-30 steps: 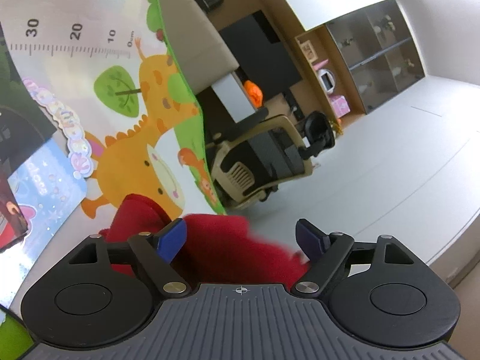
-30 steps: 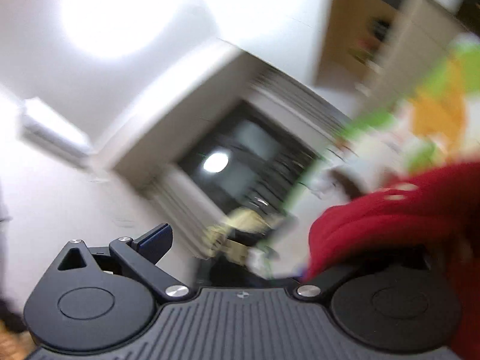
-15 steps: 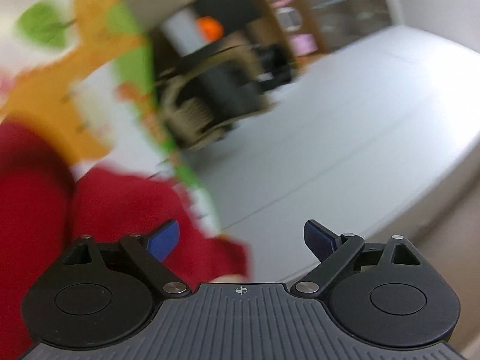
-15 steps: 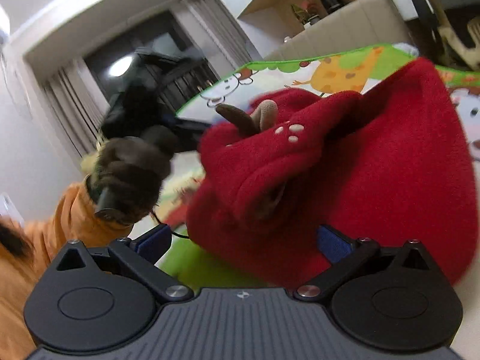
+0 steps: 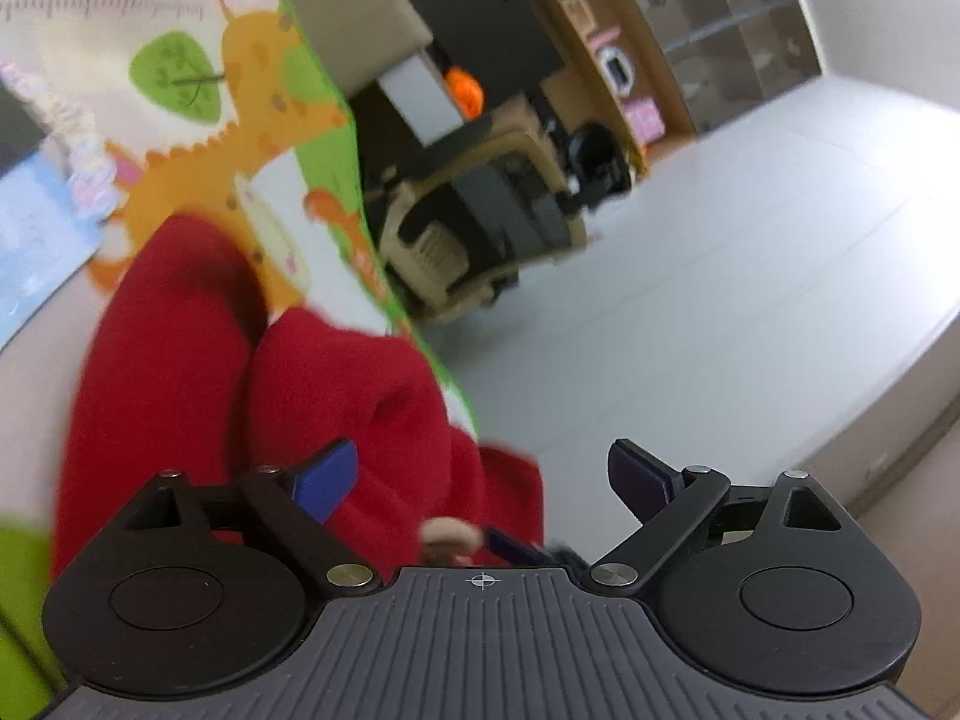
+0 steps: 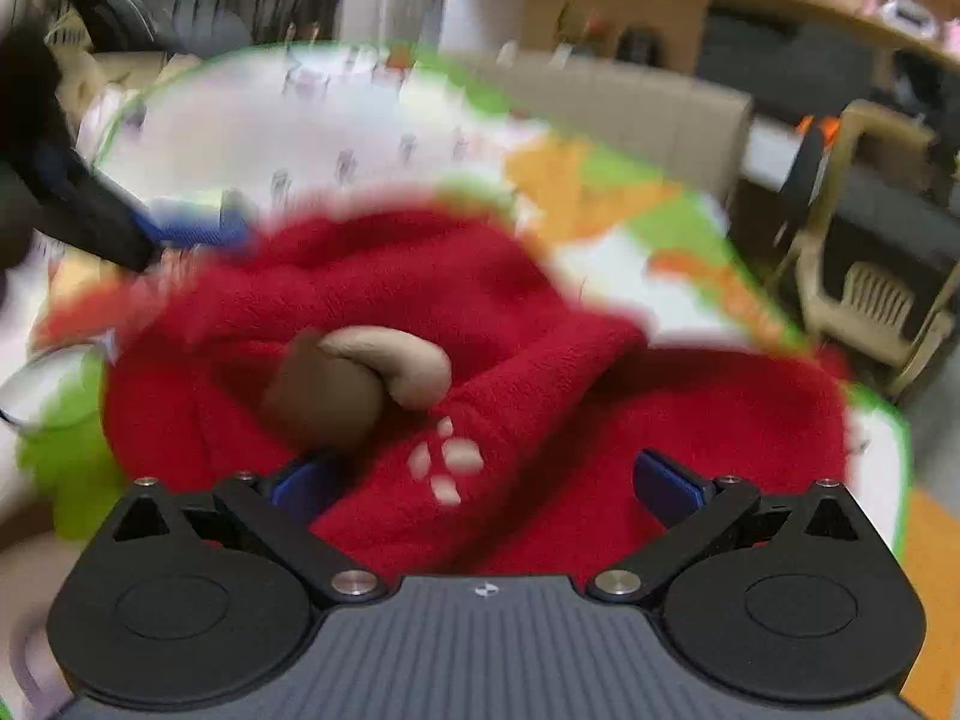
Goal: Fold clothes
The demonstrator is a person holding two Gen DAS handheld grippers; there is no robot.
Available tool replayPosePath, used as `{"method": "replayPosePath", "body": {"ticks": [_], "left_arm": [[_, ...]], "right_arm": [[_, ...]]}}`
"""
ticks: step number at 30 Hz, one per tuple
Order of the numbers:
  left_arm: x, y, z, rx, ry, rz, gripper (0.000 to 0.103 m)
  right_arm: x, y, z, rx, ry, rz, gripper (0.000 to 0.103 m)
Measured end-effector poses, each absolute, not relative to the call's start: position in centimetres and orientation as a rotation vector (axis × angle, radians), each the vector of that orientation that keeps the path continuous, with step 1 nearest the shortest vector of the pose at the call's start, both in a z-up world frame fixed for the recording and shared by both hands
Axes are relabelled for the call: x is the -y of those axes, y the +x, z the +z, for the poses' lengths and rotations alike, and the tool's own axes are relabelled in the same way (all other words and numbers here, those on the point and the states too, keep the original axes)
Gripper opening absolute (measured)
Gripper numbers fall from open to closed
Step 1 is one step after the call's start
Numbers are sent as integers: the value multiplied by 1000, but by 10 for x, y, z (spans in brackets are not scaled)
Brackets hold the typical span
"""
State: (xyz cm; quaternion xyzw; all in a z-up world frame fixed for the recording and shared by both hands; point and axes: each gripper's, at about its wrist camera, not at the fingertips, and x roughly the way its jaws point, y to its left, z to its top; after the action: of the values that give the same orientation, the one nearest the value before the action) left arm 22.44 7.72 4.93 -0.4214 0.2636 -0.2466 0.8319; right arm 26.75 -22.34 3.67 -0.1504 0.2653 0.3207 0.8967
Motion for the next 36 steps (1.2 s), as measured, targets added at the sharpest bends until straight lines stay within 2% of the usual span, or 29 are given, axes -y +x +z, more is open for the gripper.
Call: {"method": "replayPosePath", "body": {"ticks": [7, 11, 14, 17, 21, 26, 31, 36], "left_arm": [[-45, 204, -2, -856, -875, -597, 96], [-47, 215, -21, -898, -969, -520, 96], [-42, 228, -22, -890, -954, -521, 96], [-43, 240, -22, -903, -973, -520, 97], [-55, 267, -10, -913, -929, -499, 96], [-65, 319, 12, -866, -780, -410, 96], [-96, 365, 37, -654, -679, -247, 96], [-111, 344, 51, -647, -726, -269, 96]], "right_arm": [[246, 264, 46, -614, -289, 727, 103], [273, 277, 95, -500, -184, 741, 103], [266, 315, 101, -457, -234, 606, 103], [254, 363, 60, -566, -328, 504, 103], [277, 387, 29, -694, -142, 496, 103], [292, 341, 23, -753, -16, 557, 103], [246, 265, 24, -776, -33, 780, 103], [234, 237, 49, -696, -77, 933, 103]]}}
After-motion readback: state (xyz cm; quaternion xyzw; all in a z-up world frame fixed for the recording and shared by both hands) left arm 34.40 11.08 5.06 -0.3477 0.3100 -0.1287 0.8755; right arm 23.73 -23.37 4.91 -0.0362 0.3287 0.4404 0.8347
